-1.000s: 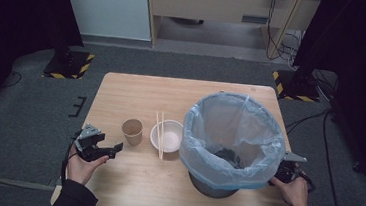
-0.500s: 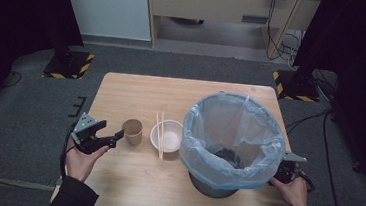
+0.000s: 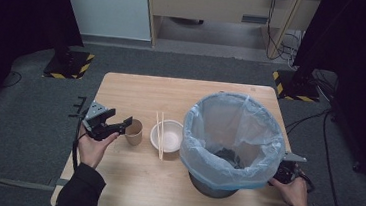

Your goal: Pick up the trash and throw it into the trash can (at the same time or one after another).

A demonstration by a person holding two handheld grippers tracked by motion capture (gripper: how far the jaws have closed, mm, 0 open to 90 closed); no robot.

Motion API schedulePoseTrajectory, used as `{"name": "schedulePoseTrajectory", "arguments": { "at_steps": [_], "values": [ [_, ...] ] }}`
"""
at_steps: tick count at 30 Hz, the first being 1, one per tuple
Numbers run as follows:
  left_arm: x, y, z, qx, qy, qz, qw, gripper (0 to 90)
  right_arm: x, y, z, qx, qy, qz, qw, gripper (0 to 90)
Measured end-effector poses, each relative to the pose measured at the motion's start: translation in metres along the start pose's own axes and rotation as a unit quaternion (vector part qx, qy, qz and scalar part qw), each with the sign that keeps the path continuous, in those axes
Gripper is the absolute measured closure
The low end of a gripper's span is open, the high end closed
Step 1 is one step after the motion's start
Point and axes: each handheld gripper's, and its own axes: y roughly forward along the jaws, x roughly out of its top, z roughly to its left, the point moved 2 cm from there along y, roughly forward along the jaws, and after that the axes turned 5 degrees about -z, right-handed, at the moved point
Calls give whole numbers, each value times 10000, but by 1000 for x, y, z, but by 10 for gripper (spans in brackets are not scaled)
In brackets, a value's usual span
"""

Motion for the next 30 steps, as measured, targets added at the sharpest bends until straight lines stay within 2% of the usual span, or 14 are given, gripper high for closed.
{"name": "schedulePoseTrajectory", "arguments": {
  "at_steps": [4,7,13,16,22,27,30],
  "values": [
    [-7,15,6,179,-2,144,9997,259,0,0,0,-7,8,1,10000,47],
    [-16,24,10,265,-132,307,9991,300,0,0,0,-3,9,1,10000,47],
    [-32,32,16,382,-120,667,9970,353,0,0,1,0,-5,4,10000,46],
    [-38,33,18,454,-100,829,9955,415,0,0,1,20,-25,-2,10000,46],
    [-44,33,19,463,-212,1048,9932,536,0,0,2,27,-43,-2,10000,46],
    [-45,33,18,387,-366,1203,9913,648,0,0,2,28,-42,0,10000,46],
    [-46,33,16,360,-384,1269,9905,713,0,0,2,31,-44,-2,10000,46]
  ]
}}
